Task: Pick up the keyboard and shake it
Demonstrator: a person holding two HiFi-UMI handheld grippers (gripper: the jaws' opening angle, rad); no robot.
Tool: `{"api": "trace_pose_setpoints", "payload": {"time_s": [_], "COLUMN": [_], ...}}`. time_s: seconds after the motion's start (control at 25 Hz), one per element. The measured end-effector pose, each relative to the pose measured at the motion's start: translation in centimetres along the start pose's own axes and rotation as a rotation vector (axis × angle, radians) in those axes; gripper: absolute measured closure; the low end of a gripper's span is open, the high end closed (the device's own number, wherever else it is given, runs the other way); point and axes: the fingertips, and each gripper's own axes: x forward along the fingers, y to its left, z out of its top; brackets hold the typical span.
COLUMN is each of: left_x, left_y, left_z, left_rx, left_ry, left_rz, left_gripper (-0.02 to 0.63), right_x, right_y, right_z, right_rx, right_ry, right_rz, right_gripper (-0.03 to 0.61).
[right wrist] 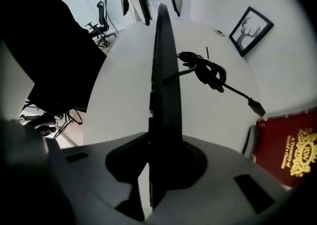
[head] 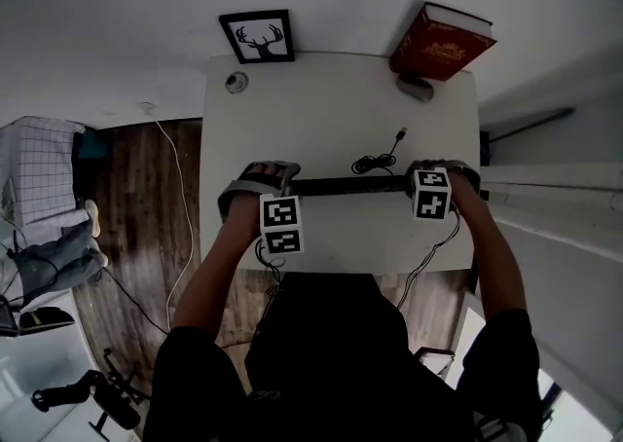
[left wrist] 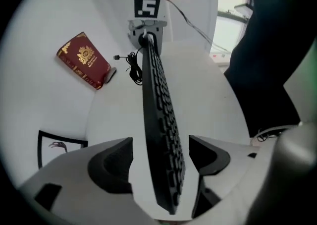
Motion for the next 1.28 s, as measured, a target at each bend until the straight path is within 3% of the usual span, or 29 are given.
{"api": "trace_pose_setpoints", "payload": {"time_s": [0.08, 0.16, 0.28, 0.4, 0.64, 0.8, 1.04, 1.28], "left_x": [1.4, 2.2, 1.8, -0.2, -7.9, -13.9, -19.2, -21.5], "left_y": [0.5, 0.2, 0.7, 2.1, 6.0, 7.9, 9.0, 9.8], "left_z": [-0.4, -0.5, -0.8, -1.2, -0.7, -0.4, -0.4, 0.8], "left_rx": [0.015, -0.006, 0.006, 0.04, 0.074, 0.061, 0.073, 0.094], "left_ry": [0.061, 0.082, 0.112, 0.136, 0.118, 0.101, 0.094, 0.059], "left_rz": [0.038, 0.045, 0.182, 0.368, 0.612, 0.762, 0.89, 0.93], "left_gripper": [0.292, 0.438, 0.485, 0.494, 0.526, 0.531, 0.532, 0.532], "right_x": [0.0, 0.0, -0.5, -2.5, -13.7, -22.2, -31.5, -34.9], "right_y": [0.3, 0.5, 0.2, -1.2, -3.7, -2.3, 3.2, 8.2], "right_z": [0.0, -0.1, -0.1, 0.2, 1.0, 2.9, 6.5, 9.6], "right_rx": [0.006, 0.022, 0.049, 0.039, -0.03, -0.045, -0.025, 0.01], "right_ry": [0.0, 0.0, -0.005, 0.033, 0.196, 0.273, 0.397, 0.438], "right_rz": [-0.026, -0.049, -0.135, -0.333, -0.843, -1.048, -1.198, -1.226], "right_gripper": [0.494, 0.494, 0.495, 0.495, 0.497, 0.497, 0.495, 0.494]}}
